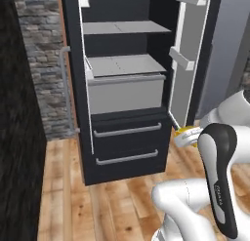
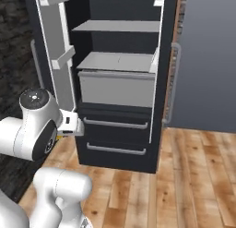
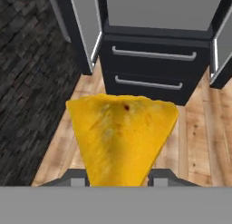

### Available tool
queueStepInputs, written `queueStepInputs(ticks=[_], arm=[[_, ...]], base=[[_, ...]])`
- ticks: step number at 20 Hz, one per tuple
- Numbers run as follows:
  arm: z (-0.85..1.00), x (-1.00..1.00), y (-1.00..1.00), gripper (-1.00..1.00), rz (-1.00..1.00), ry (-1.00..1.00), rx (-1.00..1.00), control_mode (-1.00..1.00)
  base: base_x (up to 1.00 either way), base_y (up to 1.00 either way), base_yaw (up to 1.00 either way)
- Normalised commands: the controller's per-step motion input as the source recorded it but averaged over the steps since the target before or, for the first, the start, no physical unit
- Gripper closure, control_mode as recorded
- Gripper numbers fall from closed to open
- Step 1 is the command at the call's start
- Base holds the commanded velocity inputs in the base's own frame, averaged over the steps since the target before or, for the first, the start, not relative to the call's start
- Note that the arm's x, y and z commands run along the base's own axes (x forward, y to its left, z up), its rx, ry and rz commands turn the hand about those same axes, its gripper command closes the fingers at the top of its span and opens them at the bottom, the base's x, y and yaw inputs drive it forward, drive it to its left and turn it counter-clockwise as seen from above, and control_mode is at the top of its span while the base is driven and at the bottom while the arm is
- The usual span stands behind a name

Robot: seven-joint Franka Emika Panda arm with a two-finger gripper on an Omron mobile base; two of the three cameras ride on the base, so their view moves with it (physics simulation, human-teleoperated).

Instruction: Take the cheese, chicken drumstick, and cucumber from the fridge and place them on the plate on the dining counter to create an appetizer plate.

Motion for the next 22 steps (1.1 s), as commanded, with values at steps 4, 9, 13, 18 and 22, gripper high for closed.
queueStepInputs(ticks=[4,9,13,18,22], arm=[[0.0,0.0,0.0,1.0,0.0,0.0,0.0,1.0],[0.0,0.0,0.0,1.0,0.0,0.0,0.0,1.0],[0.0,0.0,0.0,1.0,0.0,0.0,0.0,1.0],[0.0,0.0,0.0,1.0,0.0,0.0,0.0,1.0],[0.0,0.0,0.0,1.0,0.0,0.0,0.0,1.0]], base=[[-1.0,-0.12,0.0],[-1.0,-0.09,0.0],[-1.0,-0.11,0.0],[-1.0,-0.07,0.0],[-1.0,-0.06,0.0]])
